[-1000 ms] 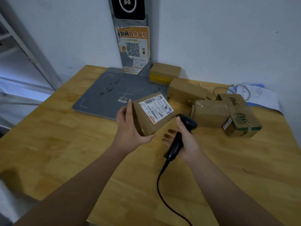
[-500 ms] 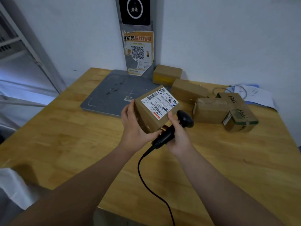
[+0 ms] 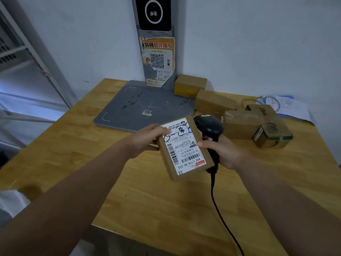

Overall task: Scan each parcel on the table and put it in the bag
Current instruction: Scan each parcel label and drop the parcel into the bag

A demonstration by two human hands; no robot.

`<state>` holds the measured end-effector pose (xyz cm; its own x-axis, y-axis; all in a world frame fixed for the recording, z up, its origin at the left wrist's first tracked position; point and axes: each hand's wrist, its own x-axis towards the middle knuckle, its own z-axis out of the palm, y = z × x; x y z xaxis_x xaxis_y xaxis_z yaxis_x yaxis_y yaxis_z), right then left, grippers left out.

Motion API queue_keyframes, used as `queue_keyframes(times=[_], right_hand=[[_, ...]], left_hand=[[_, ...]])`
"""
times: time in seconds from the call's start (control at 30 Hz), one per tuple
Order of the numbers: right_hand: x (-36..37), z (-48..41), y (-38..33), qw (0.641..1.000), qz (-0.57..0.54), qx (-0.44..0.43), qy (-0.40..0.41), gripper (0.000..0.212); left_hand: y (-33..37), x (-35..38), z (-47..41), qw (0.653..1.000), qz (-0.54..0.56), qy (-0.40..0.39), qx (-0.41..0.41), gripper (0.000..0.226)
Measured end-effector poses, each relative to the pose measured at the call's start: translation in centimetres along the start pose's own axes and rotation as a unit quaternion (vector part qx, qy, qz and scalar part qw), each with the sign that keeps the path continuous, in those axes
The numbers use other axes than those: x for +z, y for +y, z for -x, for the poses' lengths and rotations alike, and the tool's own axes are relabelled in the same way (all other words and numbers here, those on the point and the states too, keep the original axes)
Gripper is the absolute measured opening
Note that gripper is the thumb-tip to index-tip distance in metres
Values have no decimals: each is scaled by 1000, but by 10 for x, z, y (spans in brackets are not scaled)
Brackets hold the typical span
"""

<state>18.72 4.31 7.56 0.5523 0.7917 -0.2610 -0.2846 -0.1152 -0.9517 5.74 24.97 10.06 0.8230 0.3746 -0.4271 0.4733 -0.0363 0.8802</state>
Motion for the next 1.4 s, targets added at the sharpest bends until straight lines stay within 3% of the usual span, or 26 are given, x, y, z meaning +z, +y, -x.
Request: queue_keyframes(times=[0.07, 0.2, 0.27, 0.37, 0.47, 0.53, 0.6, 0.67, 0.7, 0.8, 0.87, 0.93, 1.03, 1.07, 1.23, 1.33, 1.4], right_hand=[[0, -4, 7, 997, -24, -9, 66, 13], [7, -10, 28, 964, -114, 33, 238, 56], [19, -8, 36, 952, -188, 53, 237, 60], [35, -5, 41, 939, -277, 27, 203, 75], [41, -4, 38, 918, -329, -55, 214, 70], [43, -2, 34, 907, -344, -87, 228, 61], [44, -2, 31, 904, -343, -95, 237, 52], [43, -3, 29, 905, -335, -86, 247, 43], [40, -4, 28, 910, -324, -81, 247, 41], [29, -2, 24, 928, -281, -60, 238, 35], [17, 0, 23, 943, -242, -42, 226, 31], [7, 3, 23, 964, -176, -31, 199, 23], [-3, 6, 22, 986, -74, -20, 146, 20], [-6, 7, 22, 989, -61, -16, 137, 23], [-19, 13, 21, 992, -64, 16, 111, 29], [-22, 18, 21, 992, -68, 24, 107, 36], [-24, 18, 21, 989, -70, 43, 124, 34]], left_hand=[[-8, -1, -4, 998, 36, 60, -8, 63], [-29, 8, -10, 958, 227, 172, 4, 58], [-35, 25, -10, 941, 299, 161, 2, 61], [-39, 52, -7, 948, 294, 124, 1, 70], [-43, 67, 0, 968, 233, 89, -4, 105], [-45, 74, 2, 981, 188, 56, 11, 117], [-44, 80, 4, 989, 147, 27, 12, 102], [-42, 82, 6, 993, 119, 8, 14, 69], [-42, 82, 7, 994, 106, 3, 12, 69], [-44, 70, 6, 990, 136, 28, 15, 122], [-43, 58, 5, 986, 158, 48, 15, 133], [-42, 46, 1, 991, 129, 22, 12, 122], [-34, 37, 0, 997, 55, -49, 17, 59], [-34, 35, -1, 996, 45, -72, 15, 51], [-38, 32, 0, 991, 52, -121, -11, 80], [-40, 39, -2, 990, 38, -137, -23, 69], [-40, 44, -5, 993, 34, -107, -31, 61]])
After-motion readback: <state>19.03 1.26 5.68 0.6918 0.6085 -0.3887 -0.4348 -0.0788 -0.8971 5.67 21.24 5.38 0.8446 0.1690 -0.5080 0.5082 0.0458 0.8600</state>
